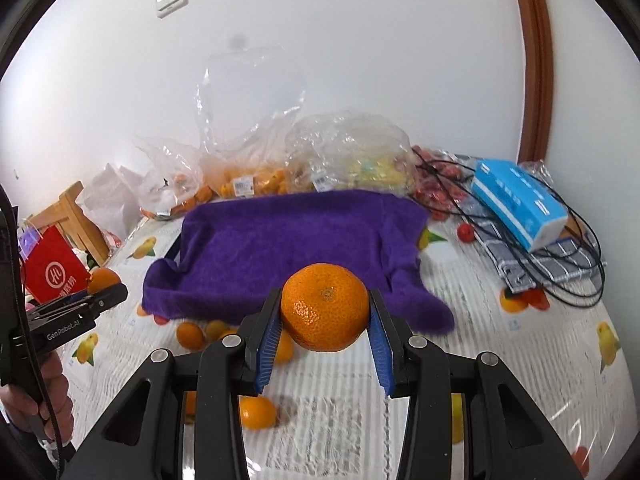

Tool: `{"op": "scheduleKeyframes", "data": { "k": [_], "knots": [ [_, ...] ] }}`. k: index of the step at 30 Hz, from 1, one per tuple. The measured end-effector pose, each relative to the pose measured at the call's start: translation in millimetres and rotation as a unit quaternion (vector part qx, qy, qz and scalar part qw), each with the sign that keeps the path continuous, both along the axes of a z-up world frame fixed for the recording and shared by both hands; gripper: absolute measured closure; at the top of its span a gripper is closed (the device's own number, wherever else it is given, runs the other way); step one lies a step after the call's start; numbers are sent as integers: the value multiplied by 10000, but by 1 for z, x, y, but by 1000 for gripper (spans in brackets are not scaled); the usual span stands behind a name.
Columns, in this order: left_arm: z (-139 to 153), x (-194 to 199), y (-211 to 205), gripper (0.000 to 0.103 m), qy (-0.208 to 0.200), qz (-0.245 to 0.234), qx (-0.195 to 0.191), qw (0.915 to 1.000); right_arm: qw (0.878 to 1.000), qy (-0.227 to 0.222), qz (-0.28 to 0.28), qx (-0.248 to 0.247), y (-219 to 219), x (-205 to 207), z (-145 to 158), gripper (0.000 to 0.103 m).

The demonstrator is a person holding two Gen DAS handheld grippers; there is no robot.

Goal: Organize fruits
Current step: 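Carry both held oranges up and over onto the purple towel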

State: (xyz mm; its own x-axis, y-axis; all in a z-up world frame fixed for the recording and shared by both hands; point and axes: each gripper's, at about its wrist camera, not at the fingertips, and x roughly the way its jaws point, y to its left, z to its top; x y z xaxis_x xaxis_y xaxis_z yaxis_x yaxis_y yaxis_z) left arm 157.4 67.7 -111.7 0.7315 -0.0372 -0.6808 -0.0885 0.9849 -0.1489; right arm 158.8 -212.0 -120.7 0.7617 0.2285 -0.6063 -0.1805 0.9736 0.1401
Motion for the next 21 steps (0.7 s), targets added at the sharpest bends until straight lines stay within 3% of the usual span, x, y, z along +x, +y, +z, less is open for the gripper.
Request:
{"op": "scheduleKeyframes", "data": {
  "k": [21],
  "knots": [
    [-22,82,4,61,58,220,-71,9997,10000,6,-28,21,7,97,0,62]
  ]
}}
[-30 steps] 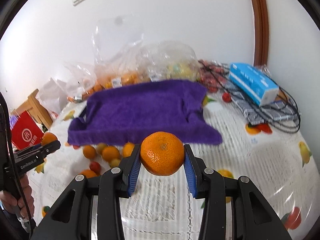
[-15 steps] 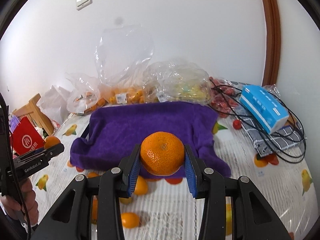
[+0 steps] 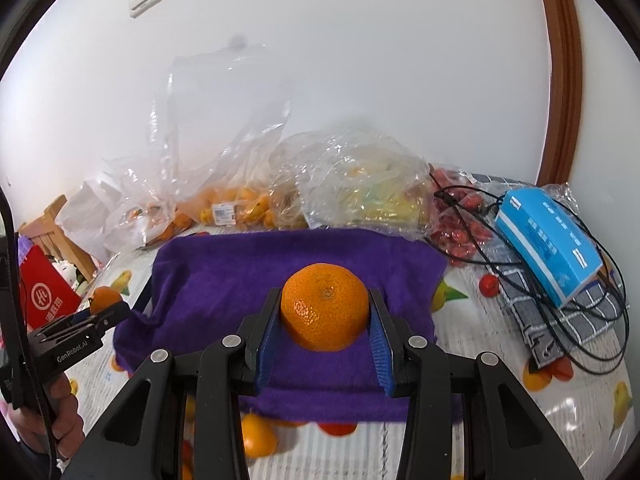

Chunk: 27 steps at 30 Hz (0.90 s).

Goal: Organize fruits
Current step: 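Carry both held oranges up and over onto the purple towel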

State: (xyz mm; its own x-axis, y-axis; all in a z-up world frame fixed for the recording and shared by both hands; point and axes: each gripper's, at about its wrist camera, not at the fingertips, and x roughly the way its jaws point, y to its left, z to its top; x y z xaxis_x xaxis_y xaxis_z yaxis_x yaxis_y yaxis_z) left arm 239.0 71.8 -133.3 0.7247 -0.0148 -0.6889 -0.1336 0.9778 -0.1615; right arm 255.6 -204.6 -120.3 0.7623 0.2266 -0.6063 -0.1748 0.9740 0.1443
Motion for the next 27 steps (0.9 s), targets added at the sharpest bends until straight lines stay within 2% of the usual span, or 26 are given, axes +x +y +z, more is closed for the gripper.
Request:
{"op": "scheduleKeyframes", "data": {
  "k": [6,11,19,24,27],
  "knots": [
    [-8,21,-3,61,90,-27,-106,9999,10000,64,2,22,-3,22,-10,62],
    [-16,34,-9,61,127,-131,-106,9998,9997,241,49,25,-2,39,-30,62],
    [-31,39,-9,61,183,-190,-245,9994,9988,479,97,79,-3,52,-58,62],
    [-37,42,-12,61,240,-177,-98,9995,9984,549,80,74,-1,55,-68,62],
    [-40,44,-11,61,299,-202,-148,9992,9983,578,75,-12,3,56,-73,62]
  ]
}}
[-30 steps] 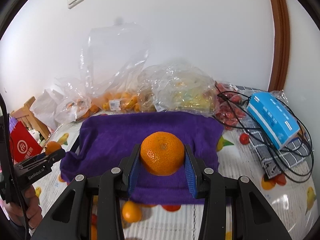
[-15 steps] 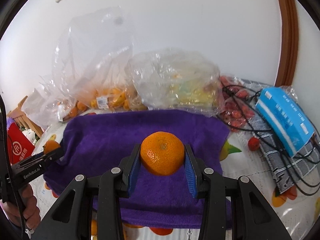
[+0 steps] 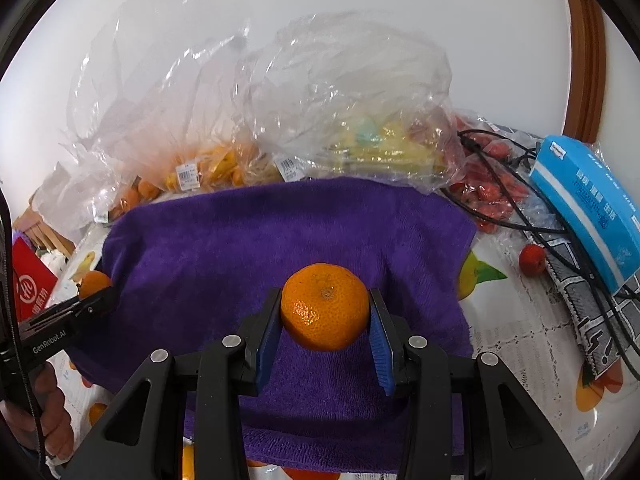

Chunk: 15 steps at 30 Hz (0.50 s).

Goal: Organize fruits
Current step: 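Carry both held oranges up and over onto the purple towel, then open both grippers to set the oranges on the towel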

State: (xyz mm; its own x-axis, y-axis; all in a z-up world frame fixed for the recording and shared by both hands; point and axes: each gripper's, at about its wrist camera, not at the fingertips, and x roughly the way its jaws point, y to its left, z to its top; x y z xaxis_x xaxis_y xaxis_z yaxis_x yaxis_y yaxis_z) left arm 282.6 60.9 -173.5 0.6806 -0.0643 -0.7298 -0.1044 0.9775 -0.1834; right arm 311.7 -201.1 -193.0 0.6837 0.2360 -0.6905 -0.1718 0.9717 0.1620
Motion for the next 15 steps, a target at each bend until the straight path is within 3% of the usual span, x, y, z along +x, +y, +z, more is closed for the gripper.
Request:
{"op": "scheduleKeyframes", "data": {
  "k": [15],
  "knots": [
    [-7,1,-3,61,24,-9,236,9997,9998,195,43,-5,6,4,-17,62]
  ]
}}
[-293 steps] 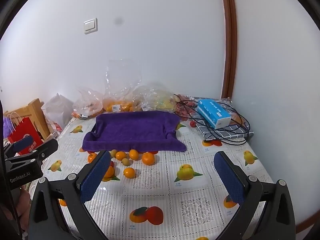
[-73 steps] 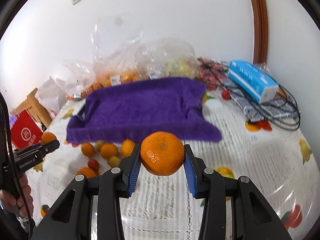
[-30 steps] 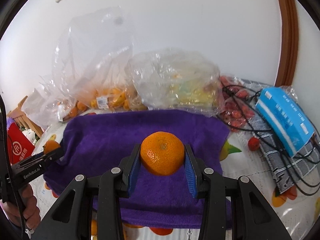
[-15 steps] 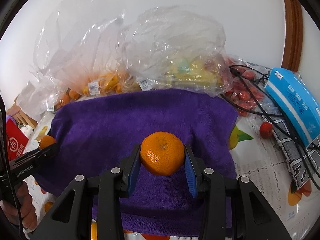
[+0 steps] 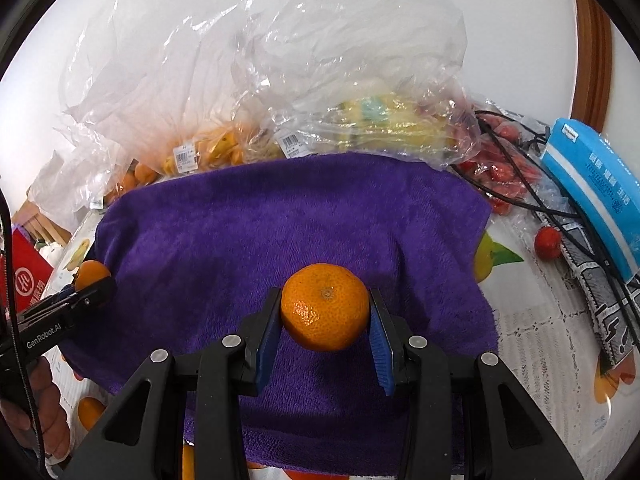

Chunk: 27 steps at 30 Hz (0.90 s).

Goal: Organize fruits
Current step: 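Open both grippers to set the oranges on the towel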

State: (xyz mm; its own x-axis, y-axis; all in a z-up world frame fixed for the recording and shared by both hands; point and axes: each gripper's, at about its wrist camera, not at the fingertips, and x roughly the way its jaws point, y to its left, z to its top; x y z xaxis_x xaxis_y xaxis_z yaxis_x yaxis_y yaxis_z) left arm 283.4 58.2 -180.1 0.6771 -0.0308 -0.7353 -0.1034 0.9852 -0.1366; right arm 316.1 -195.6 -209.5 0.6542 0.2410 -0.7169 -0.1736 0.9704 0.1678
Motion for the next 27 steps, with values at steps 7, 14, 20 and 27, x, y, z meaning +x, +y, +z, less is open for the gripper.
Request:
{"op": "scheduleKeyframes", "data": {
  "k": [7,14,20,27],
  "knots": [
    [0,-1,-1,60,-33,-23,26,10000,9999,35,17,-121,4,0,-3,61],
    [7,-6,-1,48,-180,-70,-11,9998,9998,-141,60,-120,5,-6,4,55],
    [21,-17,-6,39,-498,-98,75,9987,9997,-242,-11,13,2,-15,17,37],
    [43,-31,-7,39,-773,-228,-186,9966,9980,-609,-11,-141,8,-36,40,37]
  ]
}}
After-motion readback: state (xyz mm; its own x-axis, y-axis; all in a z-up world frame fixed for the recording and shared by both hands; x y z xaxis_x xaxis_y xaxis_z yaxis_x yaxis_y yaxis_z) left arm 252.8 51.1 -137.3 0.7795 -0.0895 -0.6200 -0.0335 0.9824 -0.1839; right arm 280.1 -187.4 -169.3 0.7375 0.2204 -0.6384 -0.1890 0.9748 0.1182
